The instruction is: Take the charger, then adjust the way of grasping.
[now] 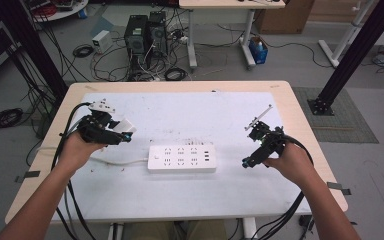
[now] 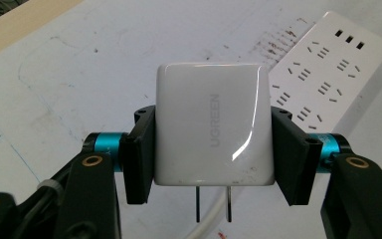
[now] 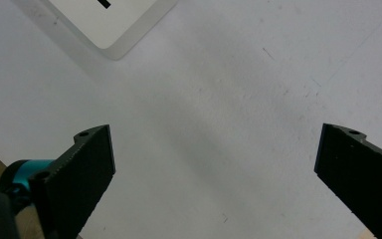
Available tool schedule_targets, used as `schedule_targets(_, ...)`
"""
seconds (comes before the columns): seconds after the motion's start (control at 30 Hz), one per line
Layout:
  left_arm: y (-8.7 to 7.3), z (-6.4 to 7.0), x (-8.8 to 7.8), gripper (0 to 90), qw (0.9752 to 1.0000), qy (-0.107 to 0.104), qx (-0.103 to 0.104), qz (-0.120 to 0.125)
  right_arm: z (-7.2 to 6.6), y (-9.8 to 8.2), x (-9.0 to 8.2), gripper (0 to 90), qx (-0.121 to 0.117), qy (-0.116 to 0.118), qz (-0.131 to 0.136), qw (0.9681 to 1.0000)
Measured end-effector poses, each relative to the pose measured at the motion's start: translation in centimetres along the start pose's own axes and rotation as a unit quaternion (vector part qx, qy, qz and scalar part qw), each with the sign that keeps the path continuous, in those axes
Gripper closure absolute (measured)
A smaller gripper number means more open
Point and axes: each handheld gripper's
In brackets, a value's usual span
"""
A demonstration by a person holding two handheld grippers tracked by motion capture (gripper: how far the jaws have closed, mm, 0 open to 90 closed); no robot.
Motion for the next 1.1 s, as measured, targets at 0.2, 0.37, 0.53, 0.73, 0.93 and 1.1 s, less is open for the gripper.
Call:
schedule_targets(0.2, -0.2, 0.2, -0.1, 42.5, 1.0, -0.002, 0.004, -0.003, -0.2, 0.0, -0.1, 1.7, 0.002, -0.002, 0.0, 1.0)
schedule_targets(0.37, -0.2, 0.5, -0.2, 42.5, 1.0, -0.004, 0.008, -0.004, -0.3, 0.1, -0.2, 1.7, 0.004, -0.002, 0.005, 1.0)
schedule_targets(0.53, 0.1, 0.9, -0.5, 42.5, 0.9998, -0.009, 0.017, -0.009, -0.5, 0.3, -0.3, 1.8, 0.003, -0.003, 0.004, 1.0)
schedule_targets(0.73, 0.4, 1.2, -0.4, 42.5, 0.9997, -0.012, 0.02, -0.013, -0.5, 0.4, -0.2, 1.8, 0.002, -0.003, 0.006, 1.0)
schedule_targets(0.93, 0.5, 1.5, -0.4, 42.5, 0.9994, -0.017, 0.028, -0.015, -0.6, 0.5, -0.2, 1.8, -0.004, -0.003, 0.003, 1.0)
schedule_targets(1.1, 0.8, 1.7, -0.4, 42.5, 0.9989, -0.024, 0.038, -0.016, -0.5, 0.6, -0.1, 1.8, 0.003, -0.003, 0.007, 1.0)
Point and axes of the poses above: each handheld gripper's, and its own axes: x roughly forward along the jaws, y roughly out of its top, z roughly to its right, and after that the axes turned 7 degrees about -x, right-handed
